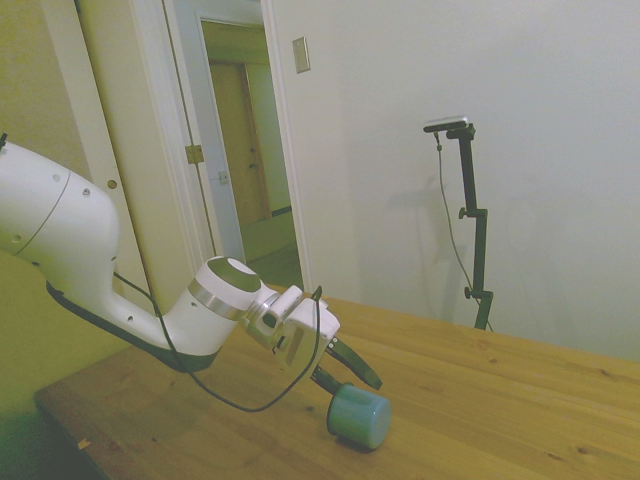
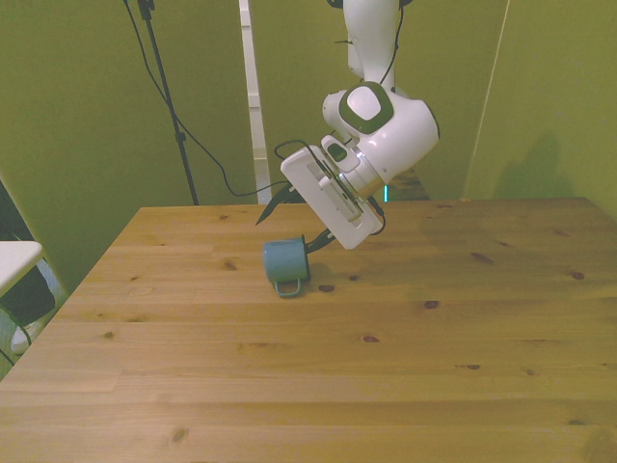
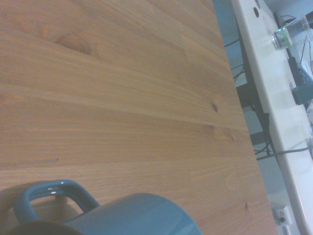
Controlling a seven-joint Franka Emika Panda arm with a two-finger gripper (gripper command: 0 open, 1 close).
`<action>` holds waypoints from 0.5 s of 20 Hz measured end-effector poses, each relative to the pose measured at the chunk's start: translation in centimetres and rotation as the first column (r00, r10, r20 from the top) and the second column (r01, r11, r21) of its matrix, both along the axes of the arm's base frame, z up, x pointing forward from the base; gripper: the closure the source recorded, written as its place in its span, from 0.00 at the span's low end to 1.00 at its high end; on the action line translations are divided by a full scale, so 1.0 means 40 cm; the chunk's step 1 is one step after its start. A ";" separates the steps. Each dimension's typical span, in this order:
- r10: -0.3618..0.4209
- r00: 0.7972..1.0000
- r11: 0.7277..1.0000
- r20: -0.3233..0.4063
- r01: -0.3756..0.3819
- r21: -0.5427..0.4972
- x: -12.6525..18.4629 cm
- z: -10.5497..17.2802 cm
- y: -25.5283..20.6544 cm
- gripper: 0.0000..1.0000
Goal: Flip the mug upright
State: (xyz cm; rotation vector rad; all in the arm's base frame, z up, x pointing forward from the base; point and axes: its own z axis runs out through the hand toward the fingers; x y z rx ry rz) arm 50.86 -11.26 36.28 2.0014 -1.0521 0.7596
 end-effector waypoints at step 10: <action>0.010 1.000 1.000 -0.005 -0.010 0.000 0.004 -0.006 0.013 1.00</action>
